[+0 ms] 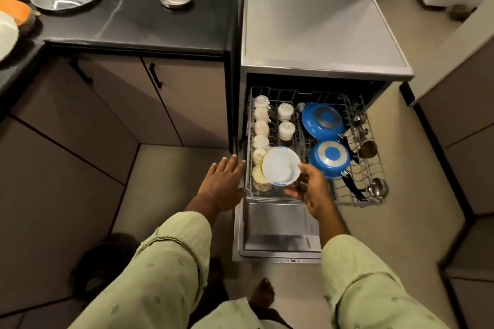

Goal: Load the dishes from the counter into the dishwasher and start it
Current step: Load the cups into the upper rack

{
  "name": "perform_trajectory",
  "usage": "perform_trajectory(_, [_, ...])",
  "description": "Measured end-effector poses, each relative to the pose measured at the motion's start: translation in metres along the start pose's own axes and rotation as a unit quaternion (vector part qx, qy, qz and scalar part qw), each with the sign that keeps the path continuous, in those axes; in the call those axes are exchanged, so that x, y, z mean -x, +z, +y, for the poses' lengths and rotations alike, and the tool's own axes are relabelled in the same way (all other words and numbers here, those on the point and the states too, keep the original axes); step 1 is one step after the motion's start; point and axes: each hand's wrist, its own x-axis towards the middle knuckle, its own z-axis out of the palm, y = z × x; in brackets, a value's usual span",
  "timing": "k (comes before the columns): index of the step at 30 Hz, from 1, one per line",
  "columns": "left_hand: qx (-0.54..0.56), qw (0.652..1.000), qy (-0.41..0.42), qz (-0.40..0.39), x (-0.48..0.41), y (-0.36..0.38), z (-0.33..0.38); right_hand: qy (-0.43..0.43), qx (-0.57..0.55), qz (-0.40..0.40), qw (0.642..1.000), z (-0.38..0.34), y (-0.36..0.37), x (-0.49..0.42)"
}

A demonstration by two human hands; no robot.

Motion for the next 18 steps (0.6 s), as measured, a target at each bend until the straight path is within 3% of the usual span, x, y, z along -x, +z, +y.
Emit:
perform_trajectory(7, [0.000, 0.999, -0.010, -0.035, -0.036, 0.012, 0.031, -0.011, 0.080, 0.027, 0.996, -0.009, -0.044, -0.033])
perform_trajectory(18, [-0.010, 0.997, -0.008, -0.079, -0.155, 0.032, 0.008, -0.015, 0.167, 0.069, 0.983, -0.022, -0.057, -0.125])
